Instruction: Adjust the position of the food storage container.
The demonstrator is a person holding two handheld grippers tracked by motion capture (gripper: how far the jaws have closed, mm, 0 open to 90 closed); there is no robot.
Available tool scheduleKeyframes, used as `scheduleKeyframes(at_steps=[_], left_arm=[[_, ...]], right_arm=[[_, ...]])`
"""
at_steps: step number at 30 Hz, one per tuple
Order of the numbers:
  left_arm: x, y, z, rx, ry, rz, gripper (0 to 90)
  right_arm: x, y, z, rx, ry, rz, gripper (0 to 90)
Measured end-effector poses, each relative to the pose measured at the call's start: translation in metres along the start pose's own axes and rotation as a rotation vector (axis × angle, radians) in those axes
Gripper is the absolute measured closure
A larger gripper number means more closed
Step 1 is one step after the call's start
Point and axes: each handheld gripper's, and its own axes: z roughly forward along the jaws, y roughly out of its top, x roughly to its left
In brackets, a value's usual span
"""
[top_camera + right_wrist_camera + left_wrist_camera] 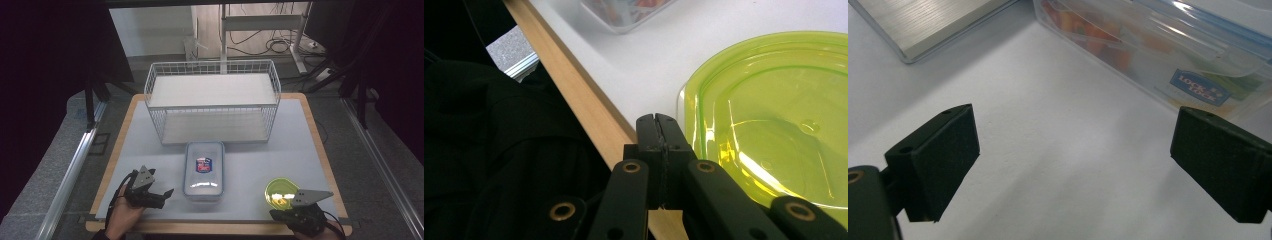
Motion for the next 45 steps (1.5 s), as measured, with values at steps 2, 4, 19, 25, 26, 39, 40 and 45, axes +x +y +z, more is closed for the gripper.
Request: scheduleKeyframes(at_steps=[2,4,19,25,26,39,40,45], left_arm=[[0.000,0.000,0.000,-0.001,0.001,0.001,5.4],[0.000,0.000,0.000,-0.002,0.001,0.001,5.4],[0.000,0.000,0.001,-0.001,0.000,0.003,5.4],[0.000,0.000,0.001,0.003,0.000,0.008,5.4],[0.000,0.000,0.001,0.003,0.000,0.008,5.4],[0.000,0.000,0.002,0.005,-0.003,0.010,5.4],[0.000,0.000,0.002,0.005,-0.003,0.011,5.4],[-0.001,0.000,0.002,0.005,-0.003,0.012,5.5]], right_arm=[[-0.003,0.001,0.000,-0.001,-0.004,0.002,89.9],[-0.008,0.003,0.000,0.000,-0.012,0.006,89.9],[-0.039,0.011,0.001,-0.029,-0.026,0.051,89.9],[-0.051,0.017,0.004,-0.034,-0.042,0.056,90.0],[-0.054,0.018,0.004,-0.035,-0.044,0.060,89.9],[-0.083,0.030,0.008,-0.054,-0.094,0.080,90.0],[-0.084,0.031,0.008,-0.055,-0.097,0.080,90.0],[-0.086,0.034,0.010,-0.052,-0.116,0.076,89.9]])
